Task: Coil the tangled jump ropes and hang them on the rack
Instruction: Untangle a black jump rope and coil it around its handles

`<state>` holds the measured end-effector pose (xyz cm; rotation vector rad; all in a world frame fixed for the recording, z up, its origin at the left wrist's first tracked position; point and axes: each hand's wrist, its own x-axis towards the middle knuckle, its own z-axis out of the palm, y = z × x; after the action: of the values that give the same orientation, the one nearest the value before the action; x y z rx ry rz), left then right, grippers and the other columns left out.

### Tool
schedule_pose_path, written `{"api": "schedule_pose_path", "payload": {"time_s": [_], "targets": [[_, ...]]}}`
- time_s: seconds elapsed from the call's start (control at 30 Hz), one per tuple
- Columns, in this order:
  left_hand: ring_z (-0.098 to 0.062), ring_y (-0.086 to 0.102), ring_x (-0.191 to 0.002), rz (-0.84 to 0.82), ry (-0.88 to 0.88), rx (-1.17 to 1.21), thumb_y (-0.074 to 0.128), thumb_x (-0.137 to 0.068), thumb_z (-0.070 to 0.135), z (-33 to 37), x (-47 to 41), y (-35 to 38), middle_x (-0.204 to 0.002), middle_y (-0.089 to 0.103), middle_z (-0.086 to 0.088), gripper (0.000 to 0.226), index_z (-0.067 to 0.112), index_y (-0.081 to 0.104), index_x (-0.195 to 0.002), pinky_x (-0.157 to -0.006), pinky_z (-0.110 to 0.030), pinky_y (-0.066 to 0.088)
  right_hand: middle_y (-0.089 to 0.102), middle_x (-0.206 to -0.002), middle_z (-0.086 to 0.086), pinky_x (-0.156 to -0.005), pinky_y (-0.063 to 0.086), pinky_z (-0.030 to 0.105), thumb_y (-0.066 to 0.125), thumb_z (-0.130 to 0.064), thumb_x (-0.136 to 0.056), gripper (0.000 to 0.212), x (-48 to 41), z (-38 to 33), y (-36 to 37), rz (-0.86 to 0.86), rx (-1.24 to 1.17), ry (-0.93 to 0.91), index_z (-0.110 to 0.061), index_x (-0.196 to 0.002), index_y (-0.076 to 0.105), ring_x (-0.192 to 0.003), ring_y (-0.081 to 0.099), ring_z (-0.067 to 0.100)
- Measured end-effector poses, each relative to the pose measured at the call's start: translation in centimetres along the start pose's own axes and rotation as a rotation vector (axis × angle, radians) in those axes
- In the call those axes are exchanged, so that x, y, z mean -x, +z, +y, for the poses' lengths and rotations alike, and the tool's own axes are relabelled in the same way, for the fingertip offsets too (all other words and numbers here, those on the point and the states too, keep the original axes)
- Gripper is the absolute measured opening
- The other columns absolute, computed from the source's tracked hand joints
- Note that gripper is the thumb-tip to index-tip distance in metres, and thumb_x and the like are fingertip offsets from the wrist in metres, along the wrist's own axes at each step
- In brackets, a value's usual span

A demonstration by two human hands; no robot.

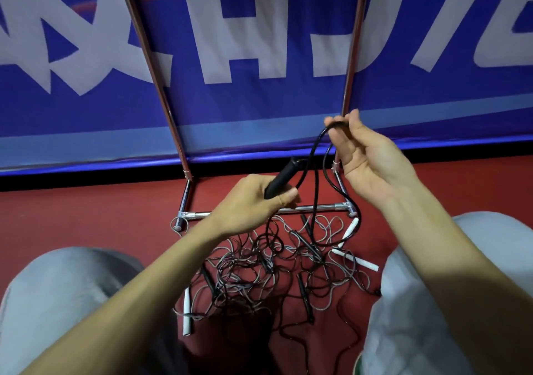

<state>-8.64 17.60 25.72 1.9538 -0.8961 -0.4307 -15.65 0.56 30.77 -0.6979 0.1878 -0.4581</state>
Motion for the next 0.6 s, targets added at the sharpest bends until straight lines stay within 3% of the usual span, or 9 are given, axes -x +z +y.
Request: {"api": "schedule_pose_path", "payload": {"time_s": [0.13,0.3,0.4,0.5,0.6], "targets": [[-0.032,0.069,-0.073,0.155,-0.029,0.096,0.062,-0.092,0.032,0.2,-0.1,0.3,-0.070,0.073,-0.005,0.023,0.015,0.071,-0.079,-0.075,-0.044,0.056,0.070,-0.068,0.013,-0.057,0.055,0.020,0.054,-0.009,-0.094,0.014,-0.7,0.2,-0.6,0.143,-0.086,-0.019,0.000,-0.083,0.055,-0.065,0.072,0.016],[-0.028,0.071,-0.066,0.195,-0.123,0.463,0.046,-0.100,0.011,1.5,0.1,0.4,-0.069,0.067,-0.010,0.021,0.004,0.061,-0.087,-0.066,-0.039,0.058,0.070,-0.068,0.010,-0.057,0.056,0.022,0.050,-0.026,-0.097,0.027,-1.2,0.7,-1.0,0.165,0.045,-0.019,0.000,-0.091,0.054,-0.067,0.072,0.020],[-0.027,0.072,-0.070,0.259,-0.143,0.678,0.040,-0.102,0.008,2.4,0.1,-0.3,-0.072,0.069,-0.010,0.022,0.005,0.060,-0.092,-0.068,-0.038,0.059,0.071,-0.073,0.008,-0.056,0.056,0.026,0.044,-0.028,-0.100,0.028,-0.7,1.6,-0.7,0.075,0.337,0.027,-0.004,-0.093,0.057,-0.063,0.070,0.019],[-0.028,0.073,-0.078,0.328,-0.145,0.907,0.041,-0.102,0.010,3.0,0.0,-1.6,-0.080,0.071,-0.014,0.018,0.004,0.057,-0.096,-0.075,-0.041,0.058,0.070,-0.080,0.008,-0.059,0.057,0.027,0.043,-0.010,-0.100,0.018,-0.1,3.1,-0.3,-0.082,0.699,0.101,-0.007,-0.093,0.059,-0.060,0.067,0.017],[-0.030,0.073,-0.082,0.344,-0.118,1.124,0.045,-0.100,0.010,3.4,0.2,-2.6,-0.083,0.073,-0.017,0.012,0.002,0.055,-0.100,-0.076,-0.041,0.060,0.069,-0.101,0.015,-0.072,0.058,0.029,0.043,0.003,-0.096,0.022,0.3,5.1,-0.5,-0.262,0.983,0.238,-0.008,-0.100,0.061,-0.083,0.069,0.024]]}}
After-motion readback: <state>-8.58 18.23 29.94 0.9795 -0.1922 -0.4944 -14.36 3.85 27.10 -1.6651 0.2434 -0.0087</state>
